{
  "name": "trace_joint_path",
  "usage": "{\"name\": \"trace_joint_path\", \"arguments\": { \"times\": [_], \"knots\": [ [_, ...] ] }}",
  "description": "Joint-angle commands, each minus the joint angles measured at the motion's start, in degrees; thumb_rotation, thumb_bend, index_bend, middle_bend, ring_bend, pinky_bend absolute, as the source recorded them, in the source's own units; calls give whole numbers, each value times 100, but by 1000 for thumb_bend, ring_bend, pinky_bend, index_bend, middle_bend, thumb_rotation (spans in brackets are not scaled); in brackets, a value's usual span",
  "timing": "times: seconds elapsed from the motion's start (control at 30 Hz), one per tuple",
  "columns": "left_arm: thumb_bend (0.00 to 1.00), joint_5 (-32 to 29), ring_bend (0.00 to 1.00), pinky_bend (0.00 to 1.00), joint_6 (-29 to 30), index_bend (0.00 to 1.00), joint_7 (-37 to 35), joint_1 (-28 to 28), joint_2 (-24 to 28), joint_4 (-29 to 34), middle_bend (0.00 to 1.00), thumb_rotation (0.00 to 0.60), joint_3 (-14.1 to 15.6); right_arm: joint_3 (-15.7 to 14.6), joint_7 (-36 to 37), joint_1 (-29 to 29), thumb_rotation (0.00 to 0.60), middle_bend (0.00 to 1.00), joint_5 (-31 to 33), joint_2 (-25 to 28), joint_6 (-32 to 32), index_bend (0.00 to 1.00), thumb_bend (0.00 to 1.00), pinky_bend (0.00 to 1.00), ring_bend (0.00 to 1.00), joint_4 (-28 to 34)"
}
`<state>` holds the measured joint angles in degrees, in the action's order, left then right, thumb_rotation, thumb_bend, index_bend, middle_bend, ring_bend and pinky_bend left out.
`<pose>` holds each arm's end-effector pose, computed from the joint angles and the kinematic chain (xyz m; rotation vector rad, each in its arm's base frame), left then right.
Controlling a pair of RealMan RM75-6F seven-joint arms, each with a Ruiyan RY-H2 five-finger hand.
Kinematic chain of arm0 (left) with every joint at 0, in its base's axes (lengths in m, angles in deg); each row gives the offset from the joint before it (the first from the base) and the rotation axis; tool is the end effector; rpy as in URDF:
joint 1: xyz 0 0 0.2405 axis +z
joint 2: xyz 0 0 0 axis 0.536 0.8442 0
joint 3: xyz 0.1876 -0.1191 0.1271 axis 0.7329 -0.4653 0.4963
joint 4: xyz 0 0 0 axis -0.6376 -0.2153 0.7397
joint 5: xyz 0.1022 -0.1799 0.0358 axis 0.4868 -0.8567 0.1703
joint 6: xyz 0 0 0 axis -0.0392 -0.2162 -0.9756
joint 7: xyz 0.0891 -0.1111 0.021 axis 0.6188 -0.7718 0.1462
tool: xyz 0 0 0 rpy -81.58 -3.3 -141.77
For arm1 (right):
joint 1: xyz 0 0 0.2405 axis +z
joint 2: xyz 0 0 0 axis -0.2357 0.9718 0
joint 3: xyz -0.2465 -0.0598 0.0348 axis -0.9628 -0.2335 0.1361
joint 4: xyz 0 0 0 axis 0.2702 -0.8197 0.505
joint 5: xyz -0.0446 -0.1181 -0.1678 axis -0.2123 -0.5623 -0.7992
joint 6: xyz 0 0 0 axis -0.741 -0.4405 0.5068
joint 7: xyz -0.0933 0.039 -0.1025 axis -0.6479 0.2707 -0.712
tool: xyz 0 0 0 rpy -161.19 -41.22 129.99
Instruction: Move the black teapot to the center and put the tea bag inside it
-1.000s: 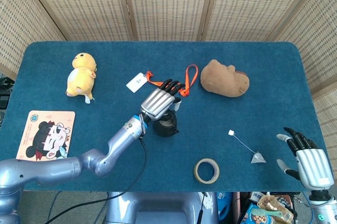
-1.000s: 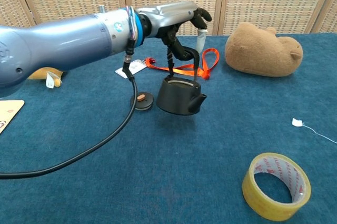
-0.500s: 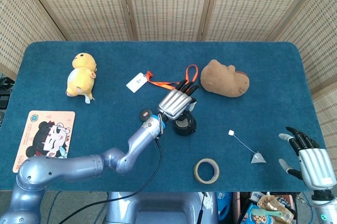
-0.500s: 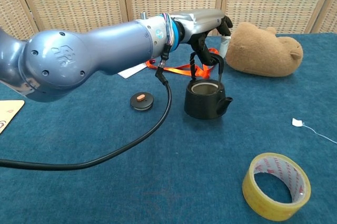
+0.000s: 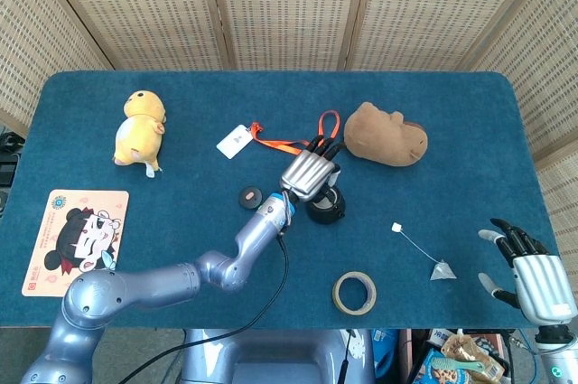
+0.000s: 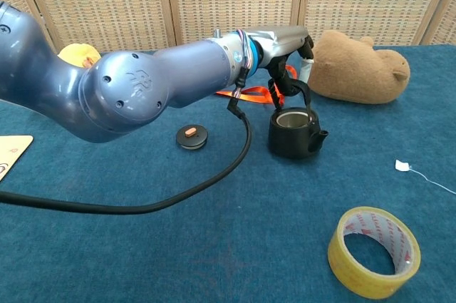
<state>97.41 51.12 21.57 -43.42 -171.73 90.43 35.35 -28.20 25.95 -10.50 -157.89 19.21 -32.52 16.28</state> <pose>0.0596 0.4057 -0.1088 -2.0502 -0.7942 -1.0506 -0.2967 -0.1693 0.1653 1.4353 -0.8273 0.9766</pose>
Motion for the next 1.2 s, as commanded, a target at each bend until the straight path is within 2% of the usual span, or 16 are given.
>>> {"name": "trace_joint_path", "arguments": {
  "times": [0.03, 0.23, 0.33, 0.43, 0.57, 0.63, 0.93, 1.2],
  "knots": [
    [471, -52, 0, 0, -55, 624, 11, -84, -96, -157, 88, 600, 15, -3, 19, -3, 600, 268, 1, 7, -7, 322, 365, 412, 250, -11],
    [470, -23, 0, 0, -126, 623, 37, -142, -182, -285, 88, 600, 136, -12, 52, -14, 600, 268, 23, -14, -11, 322, 366, 411, 250, -47],
    [471, -35, 0, 0, -129, 560, 61, -147, -185, -285, 76, 600, 163, -7, 40, -9, 600, 268, 34, -7, -5, 322, 366, 412, 250, -22],
    [471, -73, 0, 0, -135, 396, 137, -148, -155, -236, 25, 600, 208, -13, 44, -13, 600, 268, 21, 0, -18, 322, 366, 412, 250, -11],
    [470, -168, 0, 0, -142, 87, 298, -163, -89, -142, 0, 600, 257, -12, 43, -11, 600, 268, 25, 12, -18, 322, 366, 411, 250, 1],
    [470, -179, 0, 0, -97, 11, 379, -171, -41, -76, 0, 600, 280, -9, 40, -9, 600, 268, 31, 22, -15, 322, 365, 411, 250, 14],
    [413, -28, 0, 0, 137, 0, 222, -10, 268, 458, 0, 600, 277, 29, -56, 32, 600, 268, 57, 14, 15, 322, 365, 412, 250, 69],
    [415, 125, 0, 0, 745, 0, 222, 545, 1079, 1817, 0, 600, 458, 17, 44, 38, 600, 268, 34, 50, 13, 322, 366, 412, 250, 37]
  ]
}}
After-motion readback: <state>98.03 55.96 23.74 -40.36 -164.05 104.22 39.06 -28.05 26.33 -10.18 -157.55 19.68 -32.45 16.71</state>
